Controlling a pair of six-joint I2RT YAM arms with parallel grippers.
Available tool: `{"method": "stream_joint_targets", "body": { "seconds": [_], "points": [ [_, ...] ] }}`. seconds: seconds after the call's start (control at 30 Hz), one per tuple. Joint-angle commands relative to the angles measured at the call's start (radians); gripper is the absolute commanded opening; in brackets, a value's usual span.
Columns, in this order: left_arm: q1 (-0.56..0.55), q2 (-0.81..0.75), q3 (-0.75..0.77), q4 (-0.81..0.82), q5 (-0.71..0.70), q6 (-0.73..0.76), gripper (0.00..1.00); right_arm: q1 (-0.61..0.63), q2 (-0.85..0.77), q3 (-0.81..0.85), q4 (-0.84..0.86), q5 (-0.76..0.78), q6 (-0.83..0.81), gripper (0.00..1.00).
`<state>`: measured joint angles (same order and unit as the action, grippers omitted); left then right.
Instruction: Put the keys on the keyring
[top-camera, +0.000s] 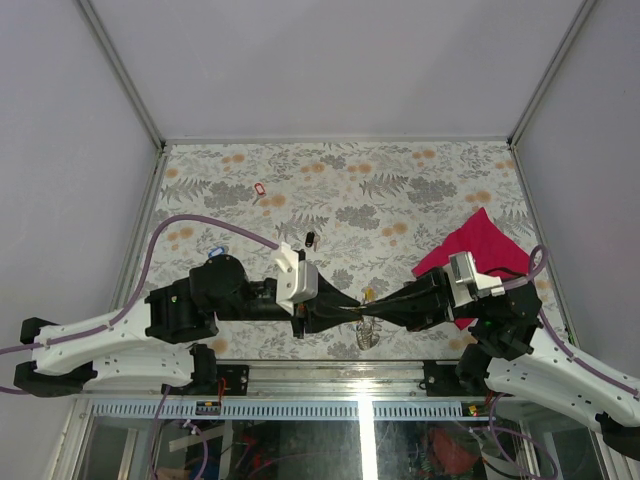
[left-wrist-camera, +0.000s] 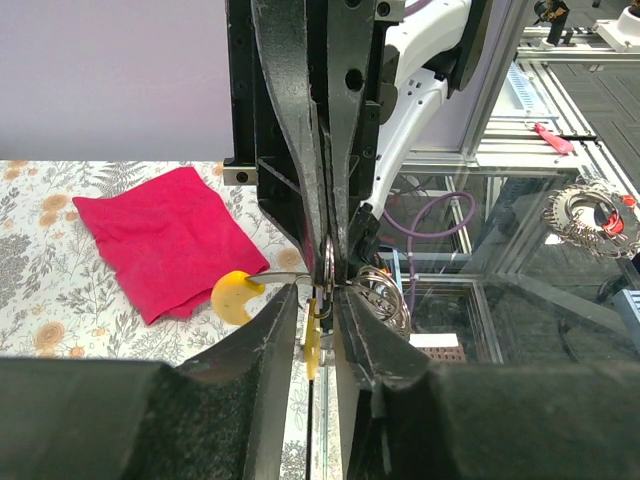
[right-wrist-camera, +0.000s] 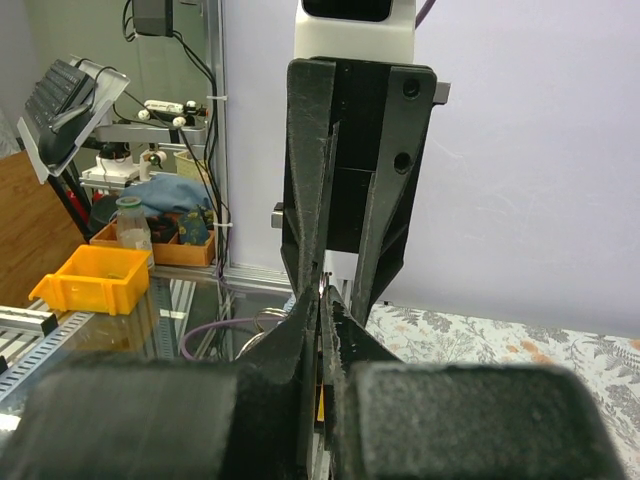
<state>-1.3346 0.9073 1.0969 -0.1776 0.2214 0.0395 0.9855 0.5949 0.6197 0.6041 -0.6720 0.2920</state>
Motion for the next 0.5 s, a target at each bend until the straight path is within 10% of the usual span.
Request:
{"method": "stream_joint_targets", "body": {
  "seconds": [0.0,0.47],
  "points": [
    [-0.003,0.003,0.011,0.038,0.015,0.004,0.2,-0.001,-0.012,0.048,0.064,0.008,-0.002,0.0],
    [-0.003,0.007,0.067,-0.042,0.016,0.007,0.0,0.0,-0.053,0.059,-0.139,0.047,-0.12,0.07]
  ]
}}
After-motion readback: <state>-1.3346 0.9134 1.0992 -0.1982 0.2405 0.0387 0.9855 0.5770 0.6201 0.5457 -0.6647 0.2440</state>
